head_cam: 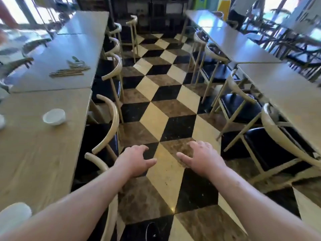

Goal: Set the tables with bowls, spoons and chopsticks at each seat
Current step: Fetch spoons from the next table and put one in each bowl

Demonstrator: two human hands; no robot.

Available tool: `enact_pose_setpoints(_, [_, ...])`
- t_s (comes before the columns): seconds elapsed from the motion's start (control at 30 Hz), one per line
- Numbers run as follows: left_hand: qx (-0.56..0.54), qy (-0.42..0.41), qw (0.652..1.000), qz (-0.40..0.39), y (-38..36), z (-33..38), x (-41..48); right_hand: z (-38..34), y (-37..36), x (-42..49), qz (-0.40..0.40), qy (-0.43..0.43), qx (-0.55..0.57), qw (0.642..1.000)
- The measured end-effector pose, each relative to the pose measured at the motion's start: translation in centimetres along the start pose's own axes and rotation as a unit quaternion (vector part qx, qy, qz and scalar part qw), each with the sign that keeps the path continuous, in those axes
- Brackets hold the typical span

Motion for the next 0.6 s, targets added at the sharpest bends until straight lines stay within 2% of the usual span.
enact_pose_setpoints(0.33, [-0.037,0.074,0.995,0.059,12.9,-2.7,12.2,-6.7,9.5,18.1,-0.017,0.068,-0.035,0.997])
enact_pose_setpoints(0.6, [-0.064,0.131,0.983,0.113,23.0,-2.9,23.2,-12.5,18.2,33.9,-0.014,0.170,-0.053,0.984])
Point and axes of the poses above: each hand's wrist, its own x-axis towards the middle knuckle, its own y-axis out of the back of the hand, z = x × y, the point moved 9 cm from there along x, towards the middle knuckle, and after that the axes turned 8 degrees about -z, right-handed, at the moved point
